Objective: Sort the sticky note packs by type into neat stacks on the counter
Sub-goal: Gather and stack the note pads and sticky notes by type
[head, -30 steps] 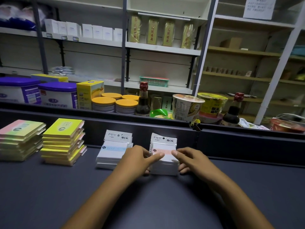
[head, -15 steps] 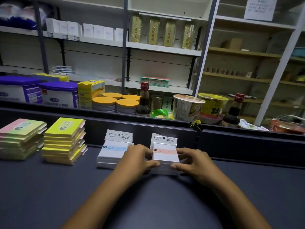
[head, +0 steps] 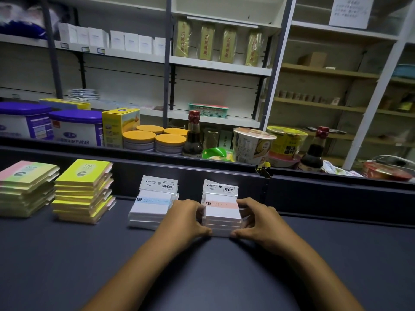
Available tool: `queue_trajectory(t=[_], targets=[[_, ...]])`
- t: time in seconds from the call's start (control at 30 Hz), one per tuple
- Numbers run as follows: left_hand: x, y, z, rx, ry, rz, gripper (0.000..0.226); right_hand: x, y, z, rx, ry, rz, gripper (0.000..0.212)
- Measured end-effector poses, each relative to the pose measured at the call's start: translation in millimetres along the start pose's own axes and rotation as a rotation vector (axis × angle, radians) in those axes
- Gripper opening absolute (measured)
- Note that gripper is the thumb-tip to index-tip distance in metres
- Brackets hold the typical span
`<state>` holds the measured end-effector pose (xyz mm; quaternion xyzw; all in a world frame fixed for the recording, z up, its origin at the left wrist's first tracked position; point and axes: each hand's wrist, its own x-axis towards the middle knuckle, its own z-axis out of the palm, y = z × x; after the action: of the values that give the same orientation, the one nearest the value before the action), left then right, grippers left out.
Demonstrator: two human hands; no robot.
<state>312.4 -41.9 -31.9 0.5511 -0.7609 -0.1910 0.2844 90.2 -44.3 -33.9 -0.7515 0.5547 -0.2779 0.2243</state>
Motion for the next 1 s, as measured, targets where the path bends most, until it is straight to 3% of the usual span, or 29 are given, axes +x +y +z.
queue_trajectory(t=[0.3,0.47,0.57,0.7,0.87,1.0], targets=[[1,6,13,-0.061,0.078,0.000,0.032,2,6,-5,-0.041,0.023,0.034,0.073],[2,5,9,-0.038,0.082,-0.018,0.051,0,3,-10,-0.101,0.004,0.069,0.077],[-8,10,-4,-0.028,0.270,-0.003,0.057,-3,-5,-18,-0.099,0.153,0.080,0.070],[-22,11,-34,-0.106,0.534,0.119,0.019,-3,-29,-15,-0.018,0.430,-0.079,0.031],[-30,-28,-75,0.062,0.479,-0.028,0.025,4,-76,10,-0.039,0.366,-0.183,0.021],[-33,-62,-92,0.174,0.396,-0.151,0.031,17,-110,44,-0.022,0.265,-0.127,0.029]])
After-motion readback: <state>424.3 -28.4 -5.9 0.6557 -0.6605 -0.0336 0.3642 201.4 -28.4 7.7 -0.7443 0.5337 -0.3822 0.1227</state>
